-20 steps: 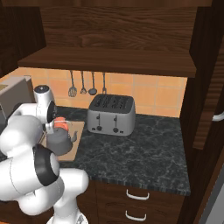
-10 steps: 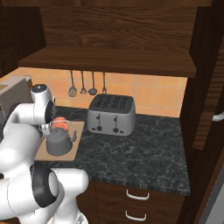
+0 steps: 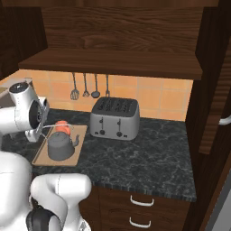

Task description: Pick the kettle from the counter and place it on the tray. Then pick the mug from the cabinet and place it on the tray. Then close the cabinet doors.

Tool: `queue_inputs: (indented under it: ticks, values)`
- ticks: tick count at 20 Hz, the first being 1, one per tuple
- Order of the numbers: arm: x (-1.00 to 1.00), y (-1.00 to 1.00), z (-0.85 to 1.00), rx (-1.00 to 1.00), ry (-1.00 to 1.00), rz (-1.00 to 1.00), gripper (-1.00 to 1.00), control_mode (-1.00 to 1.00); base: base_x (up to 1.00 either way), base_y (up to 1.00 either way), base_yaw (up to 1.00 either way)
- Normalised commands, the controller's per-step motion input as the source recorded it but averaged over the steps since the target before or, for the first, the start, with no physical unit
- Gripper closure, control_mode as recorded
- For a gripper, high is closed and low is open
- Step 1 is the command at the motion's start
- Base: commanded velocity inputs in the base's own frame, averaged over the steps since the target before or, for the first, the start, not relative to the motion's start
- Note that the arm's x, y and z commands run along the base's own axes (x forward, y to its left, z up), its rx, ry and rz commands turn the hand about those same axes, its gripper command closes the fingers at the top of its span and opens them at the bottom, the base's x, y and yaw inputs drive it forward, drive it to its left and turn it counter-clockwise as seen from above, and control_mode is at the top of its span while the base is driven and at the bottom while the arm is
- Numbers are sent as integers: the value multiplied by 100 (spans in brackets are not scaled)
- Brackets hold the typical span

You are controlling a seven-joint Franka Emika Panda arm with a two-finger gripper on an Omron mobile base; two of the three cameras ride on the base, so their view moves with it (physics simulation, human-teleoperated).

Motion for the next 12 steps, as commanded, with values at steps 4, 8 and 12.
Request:
queue_inputs:
  ticks: [4,8,12]
  values:
    - [-99,-13,0,0,-20,-2,-100,-100,0,0,0]
    - [-23,1,-26,-15,1,3,-100,-100,0,0,0]
    - [-83,2,-1,-13,-27,0,-100,-100,0,0,0]
